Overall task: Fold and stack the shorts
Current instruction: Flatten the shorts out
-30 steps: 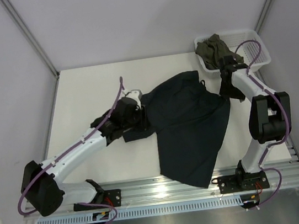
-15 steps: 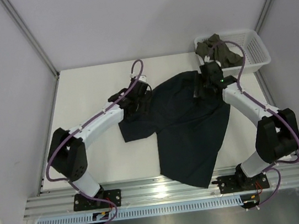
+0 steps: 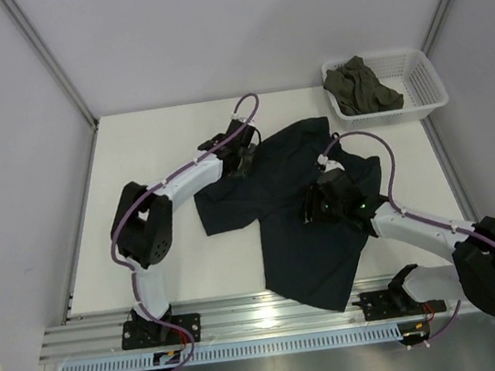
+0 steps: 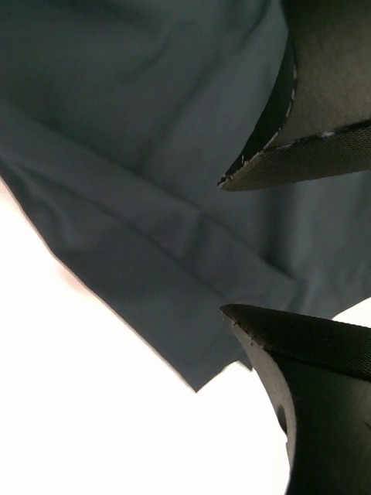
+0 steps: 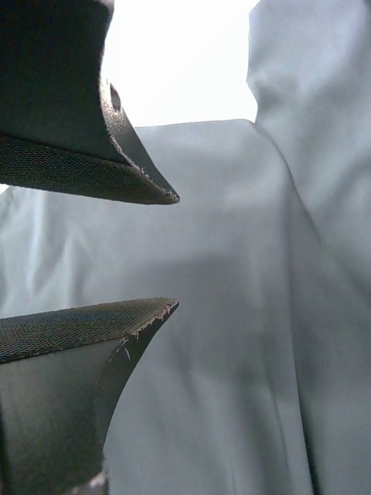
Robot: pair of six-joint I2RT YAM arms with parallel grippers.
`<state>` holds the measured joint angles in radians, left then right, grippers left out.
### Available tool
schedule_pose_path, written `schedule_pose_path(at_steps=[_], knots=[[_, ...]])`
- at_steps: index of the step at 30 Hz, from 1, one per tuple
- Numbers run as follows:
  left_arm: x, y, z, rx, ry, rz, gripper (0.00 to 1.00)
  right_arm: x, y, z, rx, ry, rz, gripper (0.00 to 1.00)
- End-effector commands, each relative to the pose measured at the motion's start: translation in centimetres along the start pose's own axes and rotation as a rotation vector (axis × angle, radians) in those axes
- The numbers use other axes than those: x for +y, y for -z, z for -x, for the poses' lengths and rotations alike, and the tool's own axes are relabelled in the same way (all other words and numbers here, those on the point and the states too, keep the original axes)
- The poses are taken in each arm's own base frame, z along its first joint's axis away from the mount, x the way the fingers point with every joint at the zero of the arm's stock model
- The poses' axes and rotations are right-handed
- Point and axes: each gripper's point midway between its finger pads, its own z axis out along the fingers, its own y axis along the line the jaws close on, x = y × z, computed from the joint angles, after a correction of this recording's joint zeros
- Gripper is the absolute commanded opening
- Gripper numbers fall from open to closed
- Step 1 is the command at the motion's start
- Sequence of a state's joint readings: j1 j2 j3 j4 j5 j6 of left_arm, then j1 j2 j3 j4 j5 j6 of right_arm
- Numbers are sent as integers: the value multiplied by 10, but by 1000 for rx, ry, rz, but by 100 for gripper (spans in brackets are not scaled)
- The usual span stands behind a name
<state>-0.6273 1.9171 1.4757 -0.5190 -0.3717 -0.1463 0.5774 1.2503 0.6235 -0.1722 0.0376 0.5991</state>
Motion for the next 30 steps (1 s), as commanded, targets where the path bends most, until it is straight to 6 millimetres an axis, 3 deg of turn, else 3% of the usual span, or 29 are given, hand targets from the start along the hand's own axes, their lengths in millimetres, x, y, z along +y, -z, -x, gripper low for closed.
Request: schedule_pose_path(at_steps=[1, 2, 6, 14, 25, 30], knots=[[12, -11, 14, 16, -60, 27, 61, 34, 11, 4, -73, 7, 96, 53], [17, -19, 5, 52, -70, 50, 60, 35, 14, 0, -70, 5, 100, 53], [29, -18, -12, 121, -60, 63, 57, 36, 10, -17, -31, 21, 99, 53], [54, 2, -29, 145, -37, 65, 57, 24, -14, -50, 71, 40, 53, 53], [41, -6, -53, 255, -60, 7, 49, 18, -31, -67, 136, 50, 31, 52], [29, -6, -56, 254, -59, -68, 63, 17, -35, -70, 149, 56, 27, 52]])
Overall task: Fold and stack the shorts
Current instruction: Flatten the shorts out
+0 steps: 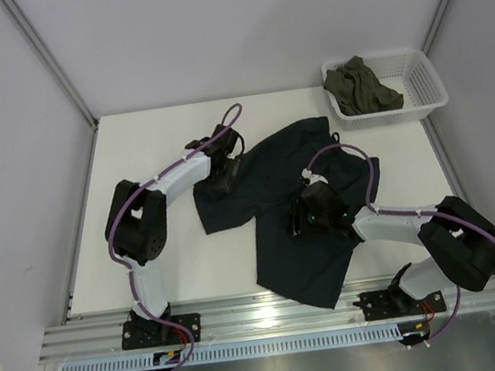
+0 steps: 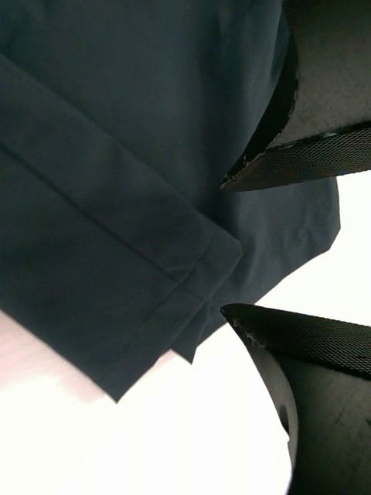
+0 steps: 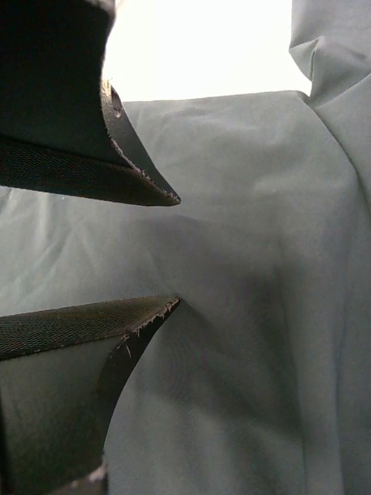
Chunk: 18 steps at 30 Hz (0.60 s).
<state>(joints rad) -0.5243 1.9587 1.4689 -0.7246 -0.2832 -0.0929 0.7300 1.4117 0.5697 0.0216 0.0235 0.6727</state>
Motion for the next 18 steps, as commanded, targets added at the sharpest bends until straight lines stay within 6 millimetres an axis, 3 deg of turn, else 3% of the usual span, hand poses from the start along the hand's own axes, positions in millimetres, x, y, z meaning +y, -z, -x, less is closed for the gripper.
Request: schedule_pose_path(at_steps=[1, 10, 14, 18], knots=[[-9, 4, 7, -19, -21, -60, 64, -13, -6, -17, 61, 14, -51, 52], [5, -21, 7, 12, 27, -40, 51, -18, 6, -21, 70, 12, -84, 53], [14, -26, 11, 7, 57, -27, 49, -18, 14, -19, 55, 23, -98, 53], [17, -28, 16, -4, 73, -35, 39, -18, 18, -19, 51, 31, -109, 53]])
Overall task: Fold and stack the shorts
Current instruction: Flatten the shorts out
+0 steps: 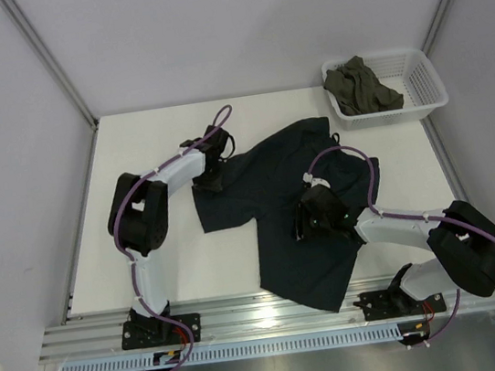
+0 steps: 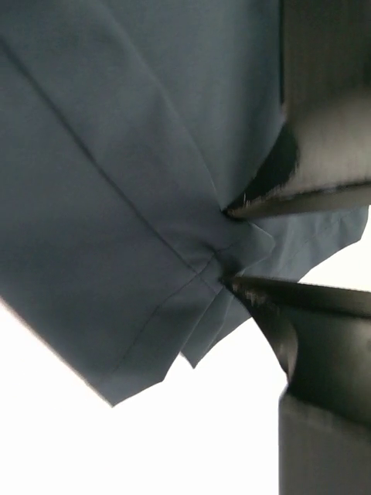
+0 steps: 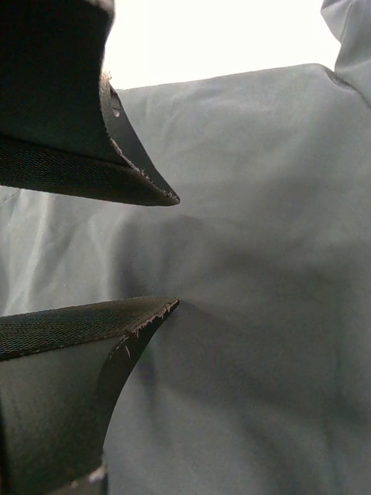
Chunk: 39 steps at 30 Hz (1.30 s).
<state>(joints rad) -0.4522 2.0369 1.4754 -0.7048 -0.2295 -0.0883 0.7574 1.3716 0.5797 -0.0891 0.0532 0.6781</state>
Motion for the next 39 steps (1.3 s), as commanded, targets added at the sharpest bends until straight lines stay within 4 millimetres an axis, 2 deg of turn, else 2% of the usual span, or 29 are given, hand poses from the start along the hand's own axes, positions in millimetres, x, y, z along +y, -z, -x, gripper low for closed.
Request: schedule_pose_path(at_steps=[1, 4, 5, 6, 9, 12, 15, 17, 18, 20, 21, 23, 24, 25, 27, 28, 29, 30, 31, 32, 33, 34, 35, 36, 37, 38, 39], knots=[[2, 5, 26, -70, 22, -18, 35, -13, 6, -7, 13, 13, -62, 53], [0, 4, 31, -81, 26, -30, 17, -14, 6, -9, 13, 13, -68, 53], [1, 4, 32, -81, 25, -31, 3, -15, 6, -9, 14, 13, -69, 53], [1, 4, 32, -79, 25, -28, 0, -16, 6, -9, 15, 12, -73, 53], [2, 4, 34, -84, 26, -25, 0, -15, 6, -10, 17, 14, -73, 53], [10, 11, 48, -118, 65, -20, 0, -15, 5, -12, 24, 17, -76, 53], [23, 22, 70, -169, 121, -25, 0, -14, 5, -16, 34, 25, -79, 53], [34, 33, 94, -215, 159, -26, 0, -13, 5, -16, 35, 28, -78, 53], [43, 23, 93, -194, 179, -15, 0, -13, 5, -17, 37, 27, -80, 53], [65, 27, 109, -204, 236, 1, 0, -11, 5, -19, 42, 32, -78, 53], [70, 15, 107, -177, 253, 8, 0, -11, 5, -19, 42, 30, -77, 53], [82, 13, 116, -186, 297, 1, 0, -10, 5, -20, 44, 35, -79, 53], [94, 6, 113, -173, 327, 6, 0, -8, 5, -20, 44, 37, -79, 53], [98, -2, 113, -159, 362, 5, 3, -9, 5, -20, 44, 36, -83, 53], [108, -10, 114, -160, 394, -10, 4, -6, 6, -19, 40, 39, -79, 53], [112, -17, 113, -151, 421, -3, 18, -6, 6, -18, 38, 39, -82, 53], [122, -20, 110, -144, 456, 9, 22, -5, 6, -18, 41, 40, -82, 53], [123, -23, 109, -139, 469, 0, 23, -3, 7, -18, 40, 45, -79, 53], [127, -24, 106, -133, 491, 1, 32, -3, 6, -16, 35, 44, -83, 53], [134, -25, 101, -121, 515, 14, 37, -1, 7, -15, 34, 45, -82, 53], [137, -23, 99, -120, 524, 26, 41, -1, 7, -16, 35, 46, -83, 53], [139, -23, 94, -118, 534, 41, 52, 2, 8, -13, 27, 48, -80, 54], [145, -12, 92, -136, 542, 68, 57, 2, 9, -13, 27, 48, -82, 54], [144, -9, 87, -138, 546, 71, 60, 2, 9, -12, 25, 47, -81, 54], [146, -2, 92, -170, 550, 69, 65, 5, 10, -10, 21, 49, -76, 55], [148, 14, 97, -208, 555, 57, 66, 5, 11, -9, 21, 50, -77, 55], [142, 13, 87, -190, 548, 44, 66, 5, 11, -8, 19, 53, -81, 55]])
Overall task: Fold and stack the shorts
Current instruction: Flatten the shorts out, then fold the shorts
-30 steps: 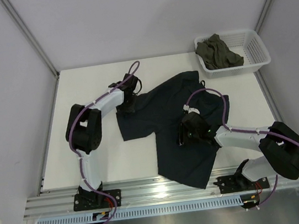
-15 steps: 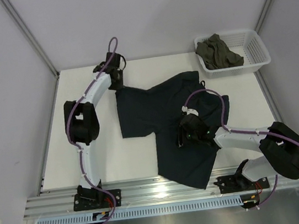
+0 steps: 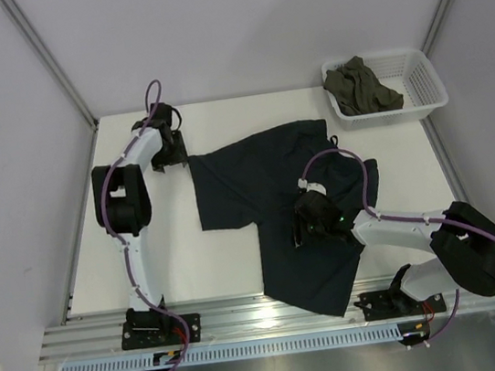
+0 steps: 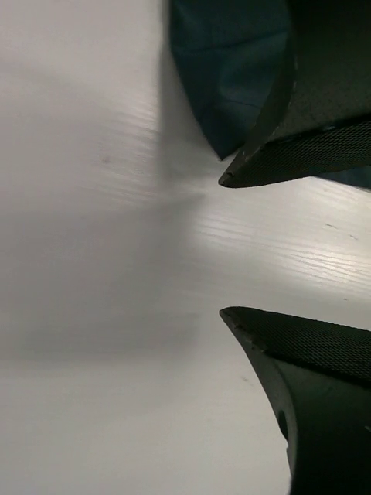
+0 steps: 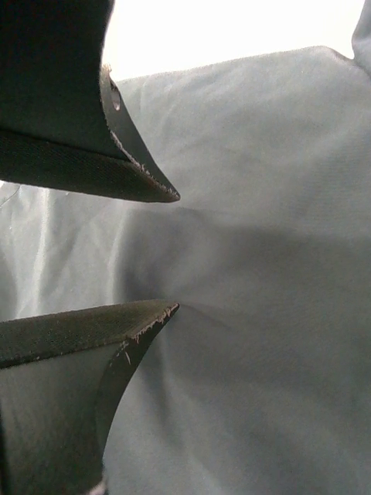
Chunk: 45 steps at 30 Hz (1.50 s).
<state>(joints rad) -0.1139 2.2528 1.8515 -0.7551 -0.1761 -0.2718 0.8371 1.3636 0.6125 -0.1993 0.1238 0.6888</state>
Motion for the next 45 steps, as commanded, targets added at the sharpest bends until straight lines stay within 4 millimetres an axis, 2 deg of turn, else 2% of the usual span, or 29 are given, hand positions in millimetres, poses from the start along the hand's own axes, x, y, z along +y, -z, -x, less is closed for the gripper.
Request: schedule_pose_path(at_steps=[1, 8, 9, 10, 11, 12, 14, 15, 16, 17, 18, 19, 21, 22, 23, 25, 26, 27, 29, 30, 32, 33, 34, 36, 38, 39, 41, 42, 45], knots=[[-7, 57, 29, -150, 41, -68, 67, 5, 5, 11, -19, -3, -20, 56], [-3, 111, 17, -267, 89, -138, 72, 25, 18, 42, -72, 21, 28, 59], [2, 108, 3, -255, 107, -126, 74, 27, 14, 42, -60, 25, 29, 59], [4, 127, 8, -299, 122, -140, 76, 28, 12, 43, -55, 29, 27, 59], [5, 135, 8, -315, 134, -148, 76, 31, 9, 45, -53, 32, 29, 59], [6, 134, -4, -302, 143, -155, 76, 38, 8, 50, -57, 33, 41, 59], [-5, 162, -4, -364, 141, -213, 77, 40, 1, 51, -48, 39, 33, 59], [-5, 157, -19, -348, 145, -215, 78, 45, 3, 59, -64, 40, 37, 59], [-12, 172, -21, -379, 141, -250, 78, 43, 3, 60, -61, 51, 27, 59], [-24, 169, -40, -352, 122, -273, 78, 41, 4, 68, -75, 46, 19, 59], [-31, 174, -44, -362, 117, -291, 79, 42, 7, 75, -88, 41, 21, 59], [-47, 188, -52, -386, 91, -319, 79, 38, 9, 80, -90, 34, 15, 59], [-64, 195, -70, -390, 70, -357, 80, 26, 13, 91, -97, 11, 2, 60], [-80, 212, -80, -415, 42, -390, 80, 21, 18, 97, -108, 4, -1, 60], [-87, 212, -97, -407, 19, -405, 80, 15, 20, 101, -115, -6, -7, 60], [-104, 237, -123, -457, -56, -442, 80, -8, 31, 111, -136, -52, -32, 60], [-111, 240, -138, -454, -98, -463, 81, -17, 36, 116, -147, -68, -40, 61], [-119, 247, -148, -458, -133, -495, 81, -37, 41, 125, -163, -117, -71, 61], [-138, 262, -182, -434, -225, -545, 81, -59, 54, 131, -197, -157, -96, 62], [-154, 273, -206, -416, -298, -589, 81, -84, 60, 137, -214, -209, -146, 62], [-168, 279, -226, -399, -364, -573, 81, -112, 69, 141, -236, -261, -202, 61], [-183, 291, -251, -390, -437, -608, 81, -137, 74, 144, -248, -323, -246, 61], [-192, 297, -259, -388, -455, -615, 81, -144, 75, 145, -253, -345, -245, 61], [-213, 302, -288, -370, -544, -617, 81, -165, 75, 145, -269, -398, -269, 60], [-230, 312, -300, -370, -576, -632, 81, -189, 74, 145, -291, -469, -282, 59], [-239, 304, -319, -345, -629, -620, 82, -194, 74, 146, -295, -498, -268, 59], [-256, 312, -331, -336, -656, -647, 82, -207, 74, 153, -315, -525, -285, 59], [-262, 302, -348, -314, -703, -631, 82, -211, 75, 157, -327, -531, -300, 59], [-285, 303, -368, -289, -758, -634, 82, -226, 73, 164, -338, -546, -330, 59]])
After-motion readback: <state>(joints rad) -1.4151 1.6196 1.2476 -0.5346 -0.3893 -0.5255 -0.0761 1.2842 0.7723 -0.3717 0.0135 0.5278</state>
